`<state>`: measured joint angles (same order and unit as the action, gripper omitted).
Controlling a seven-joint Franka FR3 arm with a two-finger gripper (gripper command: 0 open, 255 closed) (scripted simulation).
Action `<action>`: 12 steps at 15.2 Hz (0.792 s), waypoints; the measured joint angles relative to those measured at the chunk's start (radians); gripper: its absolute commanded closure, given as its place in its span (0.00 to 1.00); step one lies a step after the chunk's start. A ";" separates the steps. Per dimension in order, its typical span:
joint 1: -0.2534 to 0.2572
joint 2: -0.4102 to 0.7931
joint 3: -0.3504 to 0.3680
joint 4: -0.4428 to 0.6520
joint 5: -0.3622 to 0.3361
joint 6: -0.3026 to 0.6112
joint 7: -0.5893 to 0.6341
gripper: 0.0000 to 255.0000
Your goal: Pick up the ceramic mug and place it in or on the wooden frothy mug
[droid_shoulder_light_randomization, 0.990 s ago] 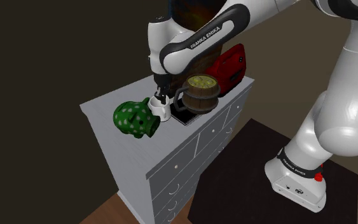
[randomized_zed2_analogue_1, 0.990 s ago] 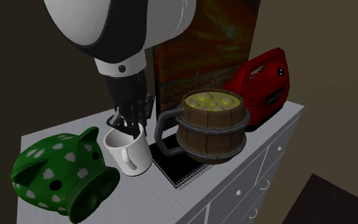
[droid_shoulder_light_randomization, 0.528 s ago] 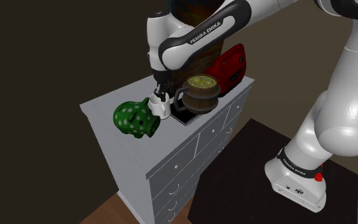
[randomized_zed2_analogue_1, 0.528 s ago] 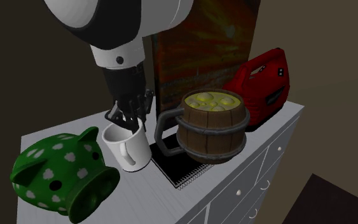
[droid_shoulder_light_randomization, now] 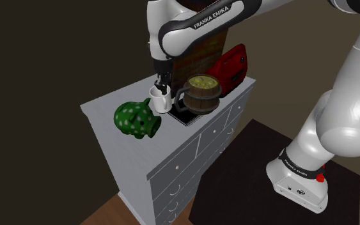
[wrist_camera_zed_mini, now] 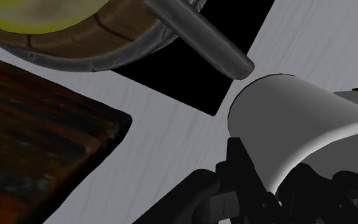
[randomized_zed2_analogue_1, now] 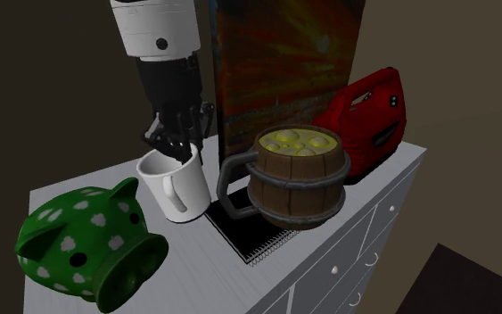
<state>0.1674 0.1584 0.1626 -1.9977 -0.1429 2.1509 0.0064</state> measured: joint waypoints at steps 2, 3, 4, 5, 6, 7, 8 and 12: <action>0.000 -0.011 0.001 0.014 0.004 -0.024 -0.004 1.00; 0.000 -0.016 0.001 0.025 0.006 -0.039 -0.007 1.00; 0.000 -0.020 0.002 0.034 0.008 -0.052 -0.009 1.00; 0.000 -0.027 0.002 0.037 0.010 -0.063 -0.011 1.00; 0.000 -0.031 0.002 0.046 0.012 -0.075 -0.013 1.00; 0.000 -0.036 0.003 0.054 0.014 -0.088 -0.014 1.00; 0.000 -0.044 0.004 0.060 0.016 -0.102 -0.016 1.00; -0.002 -0.059 0.003 0.093 0.022 -0.148 -0.025 1.00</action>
<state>0.1659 0.0997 0.1658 -1.9051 -0.1214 2.0027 -0.0189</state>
